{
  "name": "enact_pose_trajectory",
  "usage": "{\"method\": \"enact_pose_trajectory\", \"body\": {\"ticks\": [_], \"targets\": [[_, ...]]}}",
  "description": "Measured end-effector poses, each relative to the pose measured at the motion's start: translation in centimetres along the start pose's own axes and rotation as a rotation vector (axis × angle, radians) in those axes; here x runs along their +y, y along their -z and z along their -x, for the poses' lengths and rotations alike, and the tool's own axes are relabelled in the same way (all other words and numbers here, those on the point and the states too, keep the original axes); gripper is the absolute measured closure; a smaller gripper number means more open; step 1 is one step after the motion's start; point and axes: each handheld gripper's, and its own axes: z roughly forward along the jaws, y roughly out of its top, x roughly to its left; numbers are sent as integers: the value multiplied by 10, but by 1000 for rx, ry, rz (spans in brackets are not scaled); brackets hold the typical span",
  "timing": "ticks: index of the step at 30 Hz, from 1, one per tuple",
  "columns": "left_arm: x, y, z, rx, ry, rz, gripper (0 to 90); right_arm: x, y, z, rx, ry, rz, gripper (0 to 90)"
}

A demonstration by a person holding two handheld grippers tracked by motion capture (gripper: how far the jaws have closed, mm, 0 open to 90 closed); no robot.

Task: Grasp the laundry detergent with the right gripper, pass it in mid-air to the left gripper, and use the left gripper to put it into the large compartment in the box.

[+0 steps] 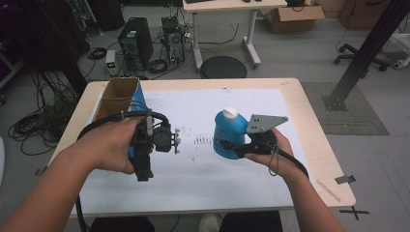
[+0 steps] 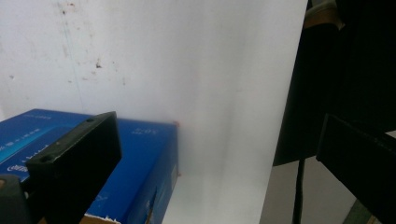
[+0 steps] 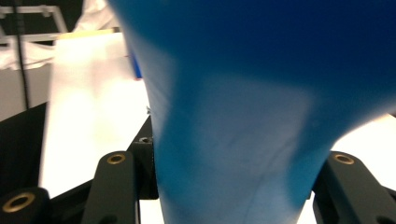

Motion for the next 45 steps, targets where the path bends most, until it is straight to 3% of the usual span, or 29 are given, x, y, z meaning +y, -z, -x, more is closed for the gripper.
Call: {"method": "enact_pose_trajectory", "body": {"ticks": [10,25,45], "targets": [[6,11,-4,5,-5,17,6,9,14,-11,124,69,-14,453],[17,23,-7,5,-24,27,6,3,0,-25,293,135,-34,453],[30,26,-7,-6,-48,32,6,-2,-40,-37,357,130,-12,453]]}}
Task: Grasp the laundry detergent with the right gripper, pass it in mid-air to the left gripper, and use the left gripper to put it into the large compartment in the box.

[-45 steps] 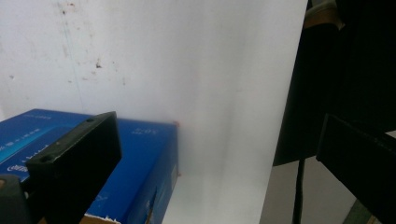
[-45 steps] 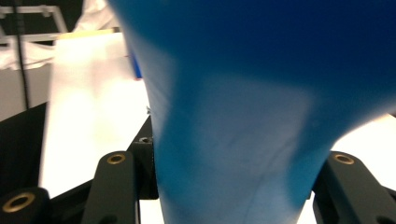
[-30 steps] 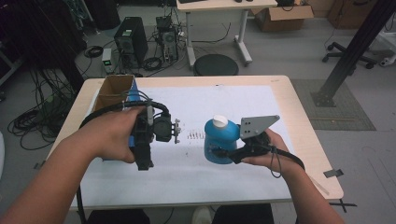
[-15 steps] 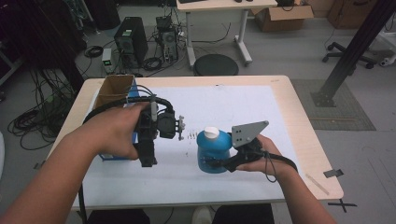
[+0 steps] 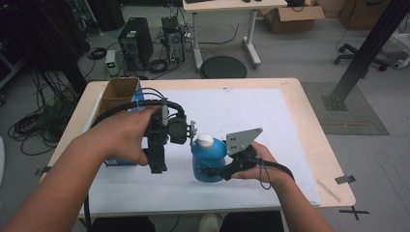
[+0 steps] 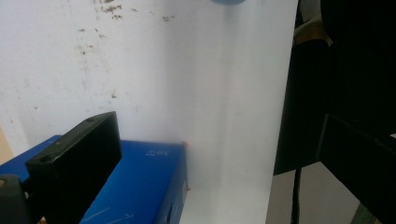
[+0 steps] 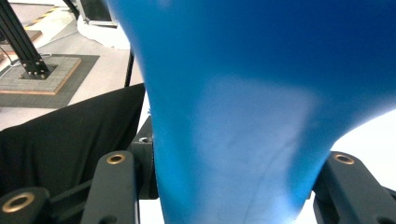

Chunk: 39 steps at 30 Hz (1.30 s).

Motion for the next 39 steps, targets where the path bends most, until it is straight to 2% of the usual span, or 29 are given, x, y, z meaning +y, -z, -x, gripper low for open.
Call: {"method": "enact_pose_trajectory", "body": {"ticks": [18,39], "targets": [[5,-12,4,-36,-7,7,5,2,-42,-4,36,12,1,452],[6,-22,9,-51,-12,10,7,11,-77,-8,50,15,18,452]]}}
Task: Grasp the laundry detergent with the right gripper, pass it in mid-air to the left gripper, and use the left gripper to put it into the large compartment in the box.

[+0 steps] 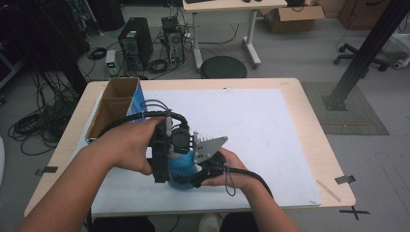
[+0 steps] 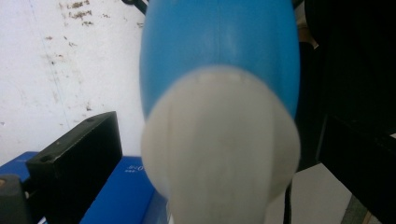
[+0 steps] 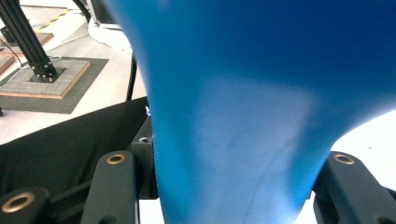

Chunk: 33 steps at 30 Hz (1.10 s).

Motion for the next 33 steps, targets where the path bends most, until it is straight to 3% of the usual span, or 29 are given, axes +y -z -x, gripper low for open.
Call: {"method": "enact_pose_trajectory", "body": {"ticks": [17,33], "targets": [[1,-4,1,-6,-2,11,27,10,-9,0,4,17,13,452],[1,-4,0,-5,1,24,112,11,-10,-1,3,20,9,452]]}}
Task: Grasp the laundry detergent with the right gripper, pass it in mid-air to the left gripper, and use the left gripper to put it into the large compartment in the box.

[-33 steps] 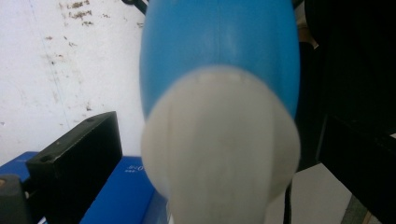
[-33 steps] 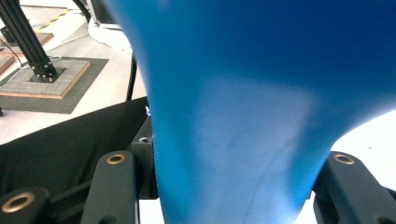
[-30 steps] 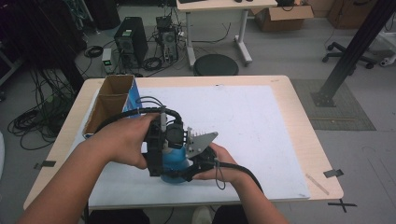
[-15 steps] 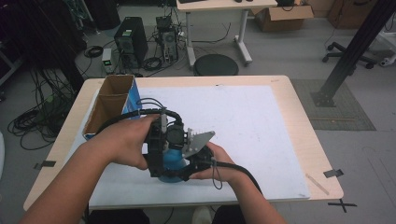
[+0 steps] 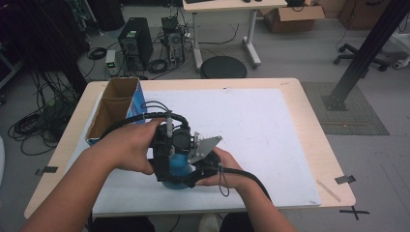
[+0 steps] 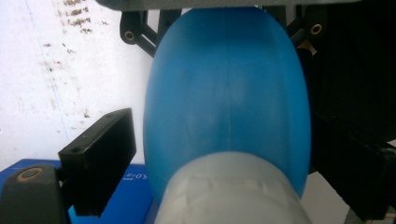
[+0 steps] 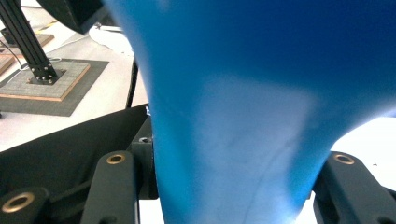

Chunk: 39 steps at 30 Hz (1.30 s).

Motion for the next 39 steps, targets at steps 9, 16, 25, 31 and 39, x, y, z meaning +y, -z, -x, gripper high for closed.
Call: {"method": "enact_pose_trajectory", "body": {"ticks": [9,16,25,31,39], "targets": [[0,1,0,0,1,-2,164,2,0,-1,1,-8,4,453],[1,0,0,2,1,-2,207,2,1,-1,-1,-6,3,453],[3,0,-1,-6,0,3,250,2,2,0,-6,-4,3,453],[4,0,-1,-4,0,3,290,2,2,-1,-2,-13,8,453],[5,0,-1,8,1,0,344,2,1,0,-6,-3,13,453]]}}
